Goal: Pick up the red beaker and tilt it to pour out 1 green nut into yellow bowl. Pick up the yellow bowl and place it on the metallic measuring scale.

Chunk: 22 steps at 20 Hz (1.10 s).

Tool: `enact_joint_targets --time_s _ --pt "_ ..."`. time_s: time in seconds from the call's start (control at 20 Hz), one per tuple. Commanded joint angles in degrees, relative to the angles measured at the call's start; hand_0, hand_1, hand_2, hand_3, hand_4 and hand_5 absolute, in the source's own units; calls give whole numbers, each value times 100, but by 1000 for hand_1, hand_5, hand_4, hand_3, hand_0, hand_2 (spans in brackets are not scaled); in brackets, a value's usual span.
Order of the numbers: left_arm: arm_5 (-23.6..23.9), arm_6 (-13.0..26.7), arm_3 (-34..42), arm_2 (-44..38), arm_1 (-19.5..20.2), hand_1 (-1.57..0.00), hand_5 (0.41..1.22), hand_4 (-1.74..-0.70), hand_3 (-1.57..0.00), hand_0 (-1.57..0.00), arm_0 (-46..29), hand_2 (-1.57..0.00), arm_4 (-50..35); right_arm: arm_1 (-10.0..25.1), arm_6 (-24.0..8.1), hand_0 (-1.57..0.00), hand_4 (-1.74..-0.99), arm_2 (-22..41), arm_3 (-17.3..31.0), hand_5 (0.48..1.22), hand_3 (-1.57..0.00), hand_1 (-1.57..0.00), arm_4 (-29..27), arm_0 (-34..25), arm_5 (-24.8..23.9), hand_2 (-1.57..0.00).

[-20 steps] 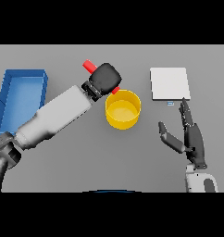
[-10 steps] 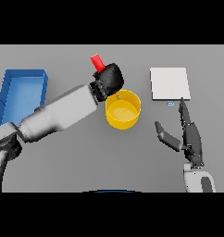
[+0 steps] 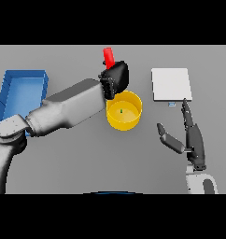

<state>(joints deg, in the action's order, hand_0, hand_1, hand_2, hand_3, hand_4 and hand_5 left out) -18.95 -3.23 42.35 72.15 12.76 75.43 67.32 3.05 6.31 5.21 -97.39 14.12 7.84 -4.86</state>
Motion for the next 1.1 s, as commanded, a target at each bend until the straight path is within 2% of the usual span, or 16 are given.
enact_joint_targets --time_s 0.0,0.15,0.25,0.3,0.35,0.45,0.5,0.7,0.9,1.05 --pt "24 -9 -12 72 -17 -1571 1221 -1734 -1570 -1571 29 -1571 45 -21 8 1 -1209 24 -34 593 1 1 -5 69 12 1" --pt "-27 -140 -63 94 34 -1571 1221 -1731 -1571 -1571 317 -1571 6 -65 -77 1 -1206 63 15 592 1 1 103 -9 -63 1" --pt "55 -325 -147 -87 209 -1571 1221 -1729 -1571 -1571 682 -1571 -134 -78 38 1 -1209 109 -16 592 1 1 133 42 -55 1" --pt "127 -295 -194 -161 260 -1571 1221 -1727 -1494 -1571 811 -1571 -174 -54 42 1 -1203 96 -44 592 1 1 148 50 -67 1" --pt "154 -296 -293 -259 353 -1571 1221 -1676 -1509 -1571 964 -1399 -233 -57 -17 1 -1201 86 -71 592 1 1 164 -1 -101 1" --pt "377 -360 -587 -551 504 -1571 1221 -1699 -1041 -1571 1338 -1461 -437 -45 3 1 -1186 51 -44 596 1 1 68 13 -48 1" --pt "476 -414 -748 -676 557 -1571 1221 -1701 -1147 -1571 1482 -1483 -549 -86 -59 1 -1183 70 -31 596 1 1 29 -31 -22 1" --pt "457 19 -1524 -1542 804 -1571 1221 -1720 -1397 -1571 1845 -1535 -1311 -91 92 1 -1193 -4 84 597 1 1 -242 -91 138 1" --pt "718 854 -2090 -2825 1284 -1571 1221 -1732 -1360 -1571 1585 -1556 -2617 -53 46 1 -1222 -36 139 592 1 1 -274 -207 150 1" --pt "1192 923 -2166 -3569 1738 -1571 1221 -1736 -1396 -1571 1097 -1563 -3563 -25 199 1 -1222 -16 161 587 1 1 -251 -159 167 1"
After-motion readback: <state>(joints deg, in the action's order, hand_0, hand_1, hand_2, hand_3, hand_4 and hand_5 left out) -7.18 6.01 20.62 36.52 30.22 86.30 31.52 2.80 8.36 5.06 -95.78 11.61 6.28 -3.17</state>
